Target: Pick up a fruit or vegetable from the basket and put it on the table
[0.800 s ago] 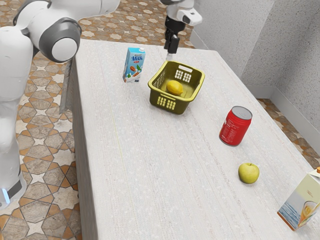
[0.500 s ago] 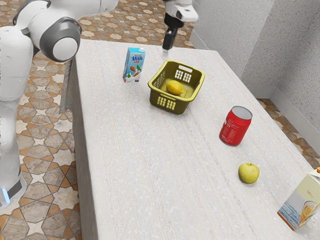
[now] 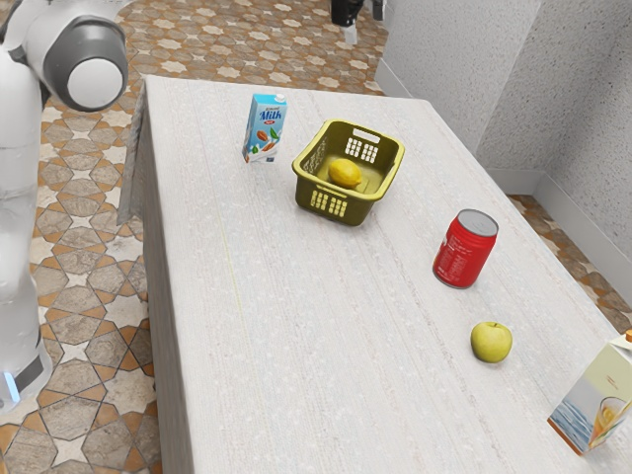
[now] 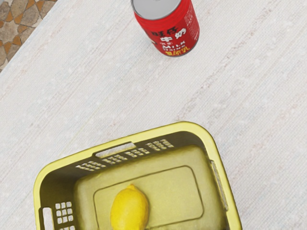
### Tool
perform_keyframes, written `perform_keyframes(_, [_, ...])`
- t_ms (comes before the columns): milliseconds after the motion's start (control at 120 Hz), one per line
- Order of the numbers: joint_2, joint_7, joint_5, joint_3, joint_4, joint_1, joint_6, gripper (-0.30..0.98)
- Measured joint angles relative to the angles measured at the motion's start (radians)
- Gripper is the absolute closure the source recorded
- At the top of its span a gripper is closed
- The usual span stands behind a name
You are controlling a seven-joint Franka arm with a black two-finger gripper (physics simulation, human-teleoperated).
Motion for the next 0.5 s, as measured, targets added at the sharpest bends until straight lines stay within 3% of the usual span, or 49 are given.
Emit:
perform_keyframes(125, [0.011, 0.052, 0.004, 0.018, -0.217, 0.036, 0.102, 0.00])
perform_keyframes(208, [0.022, 0.076, -0.044, 0.025, -0.330, 0.115, 0.176, 0.00])
perform_keyframes(342, [0.063, 0.034, -0.018, 0.020, -0.337, 0.154, 0.198, 0.00])
perform_keyframes(500, [0.095, 0.009, -0.054, 0.017, -0.334, 0.157, 0.232, 0.00])
